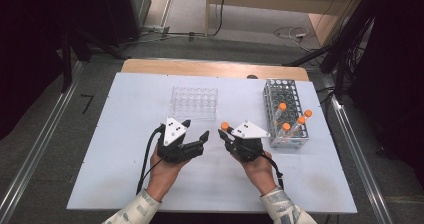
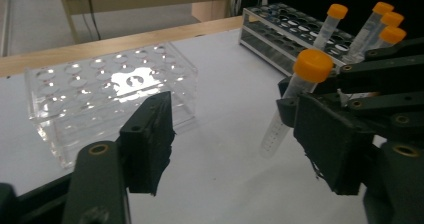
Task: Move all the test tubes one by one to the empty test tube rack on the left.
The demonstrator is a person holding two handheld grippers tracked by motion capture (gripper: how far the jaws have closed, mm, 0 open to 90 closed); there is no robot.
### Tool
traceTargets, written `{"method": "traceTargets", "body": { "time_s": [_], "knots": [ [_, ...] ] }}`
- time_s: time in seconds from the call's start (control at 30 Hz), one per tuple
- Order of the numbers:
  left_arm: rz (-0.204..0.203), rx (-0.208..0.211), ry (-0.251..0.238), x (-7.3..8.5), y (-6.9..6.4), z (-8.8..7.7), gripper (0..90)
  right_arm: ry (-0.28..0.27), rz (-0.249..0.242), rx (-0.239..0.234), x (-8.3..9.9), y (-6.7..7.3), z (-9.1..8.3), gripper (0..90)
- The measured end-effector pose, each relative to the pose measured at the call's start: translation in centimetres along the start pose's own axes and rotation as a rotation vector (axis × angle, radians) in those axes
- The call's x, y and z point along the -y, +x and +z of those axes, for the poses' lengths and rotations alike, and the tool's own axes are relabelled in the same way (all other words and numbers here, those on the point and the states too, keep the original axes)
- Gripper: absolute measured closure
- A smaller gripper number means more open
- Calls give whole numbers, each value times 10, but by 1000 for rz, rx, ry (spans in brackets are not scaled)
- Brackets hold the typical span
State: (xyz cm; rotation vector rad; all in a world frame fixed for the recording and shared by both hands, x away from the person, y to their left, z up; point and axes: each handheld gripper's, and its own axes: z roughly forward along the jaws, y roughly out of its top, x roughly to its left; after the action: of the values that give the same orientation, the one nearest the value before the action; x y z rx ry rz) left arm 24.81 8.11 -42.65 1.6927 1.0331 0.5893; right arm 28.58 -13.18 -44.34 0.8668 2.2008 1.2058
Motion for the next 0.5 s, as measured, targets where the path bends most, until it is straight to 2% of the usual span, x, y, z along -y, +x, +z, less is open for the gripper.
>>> {"method": "traceTargets", "body": {
  "time_s": [0.27,0.5],
  "knots": [
    [5,66,-1,-6,-6,7,481,-1,-12,-23,-3,9,4,719],
    [24,74,6,-10,-10,12,523,3,-29,-46,-6,18,8,719]
  ]
}}
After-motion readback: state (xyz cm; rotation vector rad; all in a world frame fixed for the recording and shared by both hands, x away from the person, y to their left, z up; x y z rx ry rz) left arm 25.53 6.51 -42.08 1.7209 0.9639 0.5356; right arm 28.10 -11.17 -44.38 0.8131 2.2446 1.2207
